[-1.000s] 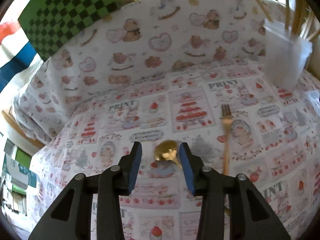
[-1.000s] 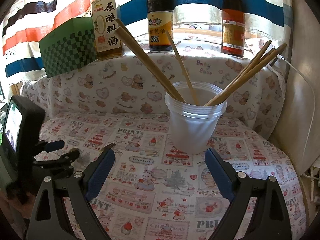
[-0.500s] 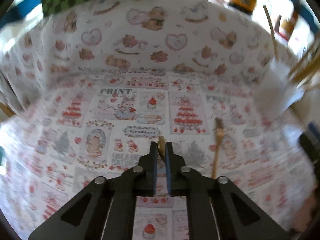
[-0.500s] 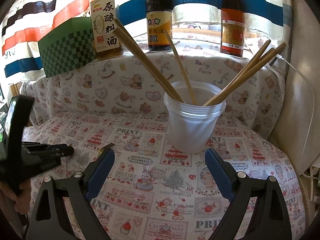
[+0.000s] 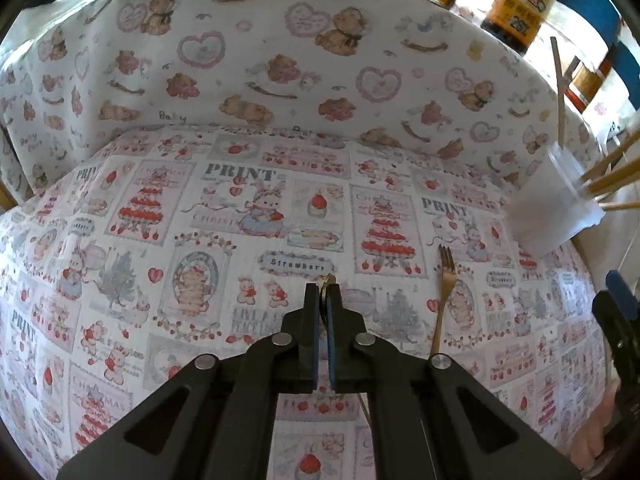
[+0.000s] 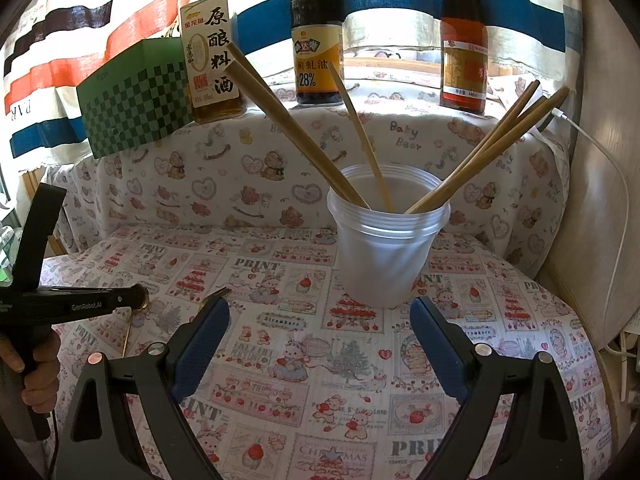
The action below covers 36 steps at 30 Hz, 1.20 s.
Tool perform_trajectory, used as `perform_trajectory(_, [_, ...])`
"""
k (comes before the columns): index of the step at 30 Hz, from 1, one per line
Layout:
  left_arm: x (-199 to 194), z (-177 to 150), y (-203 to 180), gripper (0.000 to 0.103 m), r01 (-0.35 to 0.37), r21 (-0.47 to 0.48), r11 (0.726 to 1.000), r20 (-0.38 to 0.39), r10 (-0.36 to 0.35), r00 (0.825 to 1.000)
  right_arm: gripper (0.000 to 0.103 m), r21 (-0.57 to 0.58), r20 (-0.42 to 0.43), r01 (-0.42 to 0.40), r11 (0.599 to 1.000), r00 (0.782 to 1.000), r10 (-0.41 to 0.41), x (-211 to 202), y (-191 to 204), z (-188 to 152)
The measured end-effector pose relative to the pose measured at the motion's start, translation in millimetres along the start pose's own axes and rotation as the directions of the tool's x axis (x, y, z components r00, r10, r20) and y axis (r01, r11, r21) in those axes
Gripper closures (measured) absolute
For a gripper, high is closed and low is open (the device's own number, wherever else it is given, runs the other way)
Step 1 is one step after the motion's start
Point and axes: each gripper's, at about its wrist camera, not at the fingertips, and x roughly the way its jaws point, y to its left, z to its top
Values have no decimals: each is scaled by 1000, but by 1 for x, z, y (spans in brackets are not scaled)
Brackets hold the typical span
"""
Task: Organize utensils
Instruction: 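Lift the gold spoon with the left tool while the right tool moves to the gold fork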
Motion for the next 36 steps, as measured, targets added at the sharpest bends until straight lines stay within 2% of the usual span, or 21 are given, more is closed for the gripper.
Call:
perform_trajectory(5, [5, -5, -16, 96, -45, 68, 997, 27, 43, 999, 10, -4, -3, 2, 1000, 1000, -2, -1, 1, 0])
perform_trajectory(8, [10, -5, -19, 90, -55, 80, 995, 29, 53, 998, 10, -3, -3, 1, 1000, 1000, -1, 0, 1, 0])
perform_trajectory(13, [13, -6, -26, 88, -80, 101, 992, 48, 75, 996, 10, -4, -7, 3, 1000, 1000, -3, 0, 1, 1])
perform_trajectory(14, [13, -5, -26, 90, -79, 100, 992, 49, 74, 996, 10, -5, -8, 4, 1000, 1000, -4, 1, 1, 1])
perform_trajectory(16, [9, -5, -25, 101, -58, 88, 994, 69, 52, 996, 10, -7, -11, 5, 1000, 1000, -5, 2, 1, 1])
perform_trajectory(18, [1, -4, -23, 101, -26, 71, 997, 79, 21, 997, 10, -10, -11, 6, 1000, 1000, -6, 2, 1, 1])
perform_trajectory(20, [-6, -3, -24, 101, -24, 59, 998, 111, 17, 994, 10, -10, -9, 6, 1000, 1000, -6, 2, 1, 1])
perform_trajectory(24, [-26, -2, -23, 101, -64, 59, 996, 166, 54, 985, 10, -9, -6, 4, 1000, 1000, -4, 1, 1, 1])
perform_trajectory(28, [-33, 0, -23, 101, -178, 63, 982, 192, 163, 968, 20, -1, -21, -14, 1000, 1000, 14, 2, 1, 0])
perform_trajectory(30, [-32, 1, -16, 101, -157, 38, 987, 181, 148, 972, 31, 26, -47, -46, 999, 998, 47, 1, -1, -1])
perform_trajectory(32, [-31, 4, -6, 101, -106, 19, 994, 177, 101, 979, 35, 60, -60, -99, 993, 993, 102, 0, 0, -1])
perform_trajectory(34, [-36, 4, -1, 101, -95, 10, 995, 205, 91, 975, 43, 63, -77, -114, 992, 990, 118, 3, 5, -1])
perform_trajectory(36, [-49, 4, 3, 101, -87, -13, 996, 262, 87, 961, 50, 64, -100, -109, 992, 988, 115, 8, 11, 1])
